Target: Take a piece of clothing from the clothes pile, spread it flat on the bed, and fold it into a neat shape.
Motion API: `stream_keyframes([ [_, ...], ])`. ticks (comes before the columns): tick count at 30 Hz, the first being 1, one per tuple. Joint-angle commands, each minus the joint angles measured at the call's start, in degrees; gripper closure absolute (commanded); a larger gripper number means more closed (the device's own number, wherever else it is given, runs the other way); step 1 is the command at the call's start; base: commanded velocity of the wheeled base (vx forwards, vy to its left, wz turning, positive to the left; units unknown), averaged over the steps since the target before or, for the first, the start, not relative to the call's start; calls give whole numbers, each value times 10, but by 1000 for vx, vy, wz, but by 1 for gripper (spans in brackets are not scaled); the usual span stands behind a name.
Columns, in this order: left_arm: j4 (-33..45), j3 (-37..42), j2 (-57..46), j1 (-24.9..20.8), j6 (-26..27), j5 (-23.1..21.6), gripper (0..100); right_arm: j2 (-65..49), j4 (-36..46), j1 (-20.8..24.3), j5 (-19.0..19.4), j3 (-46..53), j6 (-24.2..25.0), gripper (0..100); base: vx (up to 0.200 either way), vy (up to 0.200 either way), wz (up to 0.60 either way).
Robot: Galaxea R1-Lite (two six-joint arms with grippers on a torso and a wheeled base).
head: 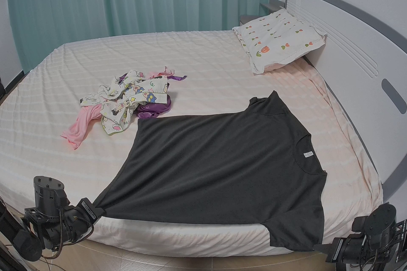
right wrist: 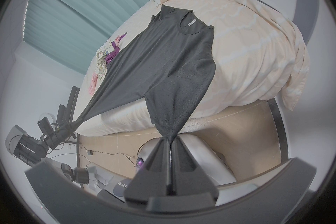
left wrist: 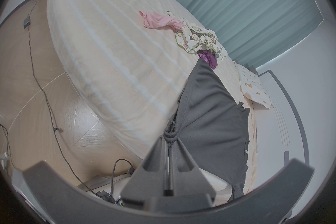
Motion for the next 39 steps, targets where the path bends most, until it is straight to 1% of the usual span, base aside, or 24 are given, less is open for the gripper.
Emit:
stream_keyframes([
  [1,4,10,1,9,7,1,100,-42,24,26,-1,8,3,100,0,0,0],
  [2,4,10,1,9,7,1,100,-42,24,26,-1,8,3,100,0,0,0],
  [3,9,11,4,9,16,-1,100,-75,47,26,-5,7,3,100,0,0,0],
  [7,27,11,5,-2,17,-6,100,-119,88,25,-12,4,4,100,0,0,0],
  [8,27,11,5,-2,17,-6,100,-119,88,25,-12,4,4,100,0,0,0],
  [9,27,10,11,-7,16,-8,100,-148,110,25,-21,-8,3,100,0,0,0],
  [13,21,6,61,-13,18,-7,100,-200,172,24,-35,-54,2,100,0,0,0],
  [16,11,3,97,-24,18,1,100,-211,206,20,-37,-75,2,100,0,0,0],
  [20,-10,4,102,-27,13,-2,100,-207,206,18,-36,-81,1,100,0,0,0],
  [23,-10,2,98,-26,13,-2,100,-205,205,17,-36,-87,1,100,0,0,0],
  [26,-11,-4,95,-25,12,-1,100,-204,207,2,-35,-102,-5,100,0,0,0],
  [29,-12,-13,81,-21,9,-1,100,-193,204,-16,-30,-107,-24,100,0,0,0],
  [32,-11,-24,72,-21,-5,-4,100,-185,205,-30,-29,-118,-31,100,0,0,0],
  [35,-7,-40,73,-21,-22,-6,100,-181,205,-36,-28,-126,-33,100,0,0,0],
  [39,-6,-48,72,-20,-25,-8,100,-168,204,-40,-29,-130,-34,100,0,0,0],
])
